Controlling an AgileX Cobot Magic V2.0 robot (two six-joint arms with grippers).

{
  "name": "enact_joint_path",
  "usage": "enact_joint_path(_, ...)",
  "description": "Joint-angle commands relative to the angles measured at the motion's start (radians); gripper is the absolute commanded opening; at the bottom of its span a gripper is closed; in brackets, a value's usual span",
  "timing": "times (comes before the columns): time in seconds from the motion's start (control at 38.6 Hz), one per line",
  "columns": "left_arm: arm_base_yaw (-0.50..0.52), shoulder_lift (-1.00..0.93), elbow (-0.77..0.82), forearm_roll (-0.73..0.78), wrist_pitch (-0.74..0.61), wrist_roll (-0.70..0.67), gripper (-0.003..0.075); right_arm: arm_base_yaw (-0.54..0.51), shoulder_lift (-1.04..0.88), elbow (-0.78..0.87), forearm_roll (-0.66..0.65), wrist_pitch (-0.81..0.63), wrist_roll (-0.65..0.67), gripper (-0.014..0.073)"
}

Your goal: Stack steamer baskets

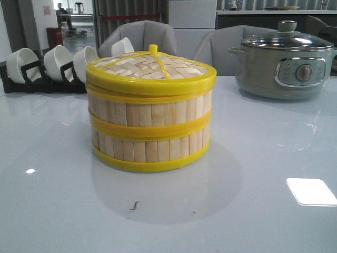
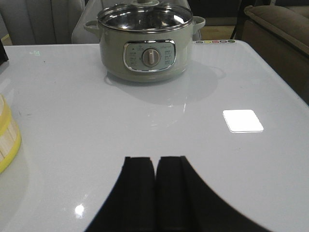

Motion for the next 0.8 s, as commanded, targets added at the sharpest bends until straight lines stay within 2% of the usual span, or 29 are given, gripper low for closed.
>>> enact_joint_path(0.0,0.019,-0.064,0.062,-0.011,-0.178,-0.008,0.0088,-0.005,0.006,-0.032,-0.002,-0.079,-0.004,0.0049)
enact_joint_path(0.26,0.072,-0.219,0.257,-0.046,-0.273,-0.008,0.0088,-0.005,0.006,-0.032,-0.002,-0.079,-0.004,0.0049)
enact_joint_path(0.57,0.075,-0.335,0.457,-0.070,-0.403,-0.008,0.0088,-0.005,0.006,-0.032,-0.002,-0.079,-0.004,0.0049)
enact_joint_path(0.78,0.073,-0.374,0.456,-0.079,-0.351,-0.008,0.0088,-0.005,0.006,-0.032,-0.002,-0.079,-0.004,0.0049)
